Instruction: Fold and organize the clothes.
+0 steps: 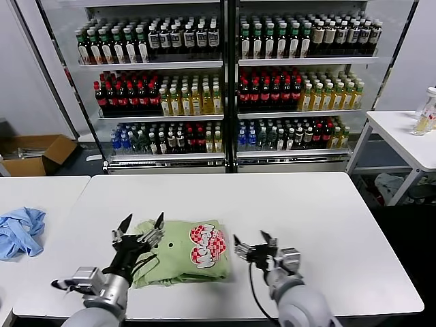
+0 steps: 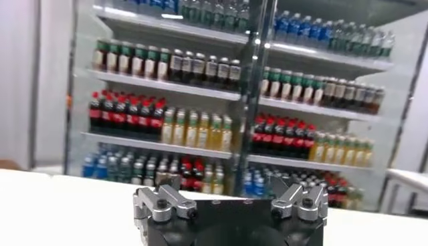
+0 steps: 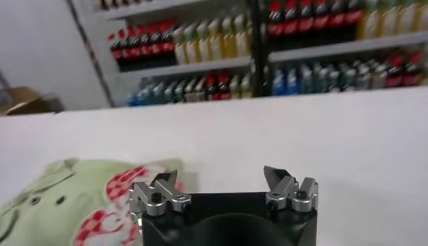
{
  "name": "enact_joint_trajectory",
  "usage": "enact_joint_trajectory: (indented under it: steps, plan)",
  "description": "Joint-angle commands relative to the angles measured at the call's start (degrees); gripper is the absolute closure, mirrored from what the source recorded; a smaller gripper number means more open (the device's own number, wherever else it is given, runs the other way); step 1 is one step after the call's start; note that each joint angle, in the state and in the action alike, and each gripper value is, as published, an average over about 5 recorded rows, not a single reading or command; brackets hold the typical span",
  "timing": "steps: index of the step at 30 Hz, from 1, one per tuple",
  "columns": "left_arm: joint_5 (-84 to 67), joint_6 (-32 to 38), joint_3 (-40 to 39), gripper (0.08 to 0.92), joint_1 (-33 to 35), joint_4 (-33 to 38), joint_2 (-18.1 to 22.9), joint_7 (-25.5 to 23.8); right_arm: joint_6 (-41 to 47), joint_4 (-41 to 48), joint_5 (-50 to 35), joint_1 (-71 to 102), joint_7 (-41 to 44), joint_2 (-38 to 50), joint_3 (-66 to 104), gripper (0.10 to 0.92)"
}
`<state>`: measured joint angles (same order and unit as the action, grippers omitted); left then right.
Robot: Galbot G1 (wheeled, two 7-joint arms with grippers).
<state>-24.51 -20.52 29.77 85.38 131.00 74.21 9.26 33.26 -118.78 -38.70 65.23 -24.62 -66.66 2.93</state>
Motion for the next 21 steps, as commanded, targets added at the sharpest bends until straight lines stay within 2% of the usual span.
enact_joint_trajectory:
  steps: [1,12,15,21]
  plan:
    - [4.3,0.7,6.2,0.177,6.8,2.8,-1.2,-1.2,0.0,15.5,-6.0,-13.3,-0.7,-3.2,-12.2,0.203]
    - [4.8,1.0,7.2,0.177,6.6,0.8,-1.6,-1.2,0.0,19.3,-7.7,-13.5,0.3,-5.4,-12.8,0.203]
    - [4.8,1.0,7.5,0.177,6.5,0.6,-1.8,-1.2,-0.1,18.3,-8.5,-13.0,0.8,-5.1,-12.7,0.245]
    - [4.8,1.1,7.1,0.177,5.9,-0.2,-1.7,-1.2,-0.1,17.5,-8.7,-12.3,1.4,-5.0,-12.2,0.414]
